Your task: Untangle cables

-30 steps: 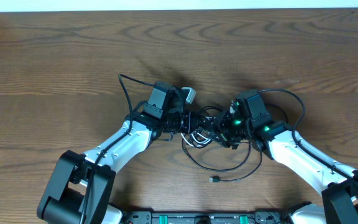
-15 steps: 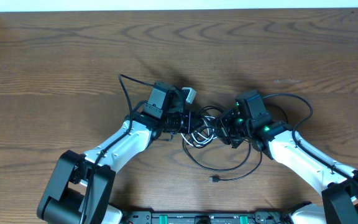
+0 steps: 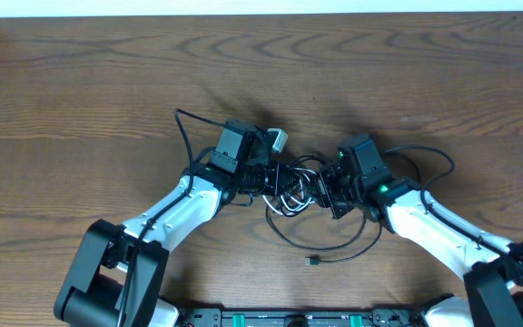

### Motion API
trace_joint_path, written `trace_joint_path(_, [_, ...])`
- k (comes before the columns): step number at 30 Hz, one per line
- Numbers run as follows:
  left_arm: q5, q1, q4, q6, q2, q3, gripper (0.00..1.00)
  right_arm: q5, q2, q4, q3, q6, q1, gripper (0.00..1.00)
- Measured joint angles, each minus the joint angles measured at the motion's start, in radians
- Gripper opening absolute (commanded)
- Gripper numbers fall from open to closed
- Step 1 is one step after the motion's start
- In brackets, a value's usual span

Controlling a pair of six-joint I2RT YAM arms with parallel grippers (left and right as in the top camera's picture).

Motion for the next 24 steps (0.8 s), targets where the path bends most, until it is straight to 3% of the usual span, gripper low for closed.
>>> trace_joint_path(9, [-0.014,0.000,-0.005,0.000,0.000,0.000,0.08,0.017,-0.020,-0.006,0.000,-0.193,-0.035,0.01])
trace_joint_path(18, [-0.075,0.000,-0.018,-0.007,0.000,0.002,0.08,-0.193,-0.434,0.055,0.000,-0.494,-0.397,0.01])
trace_joint_path(24, [-0.170,-0.001,-0.023,-0.008,0.000,0.002,0.08,-0.359,-0.601,0.055,0.000,-0.624,-0.516,0.01])
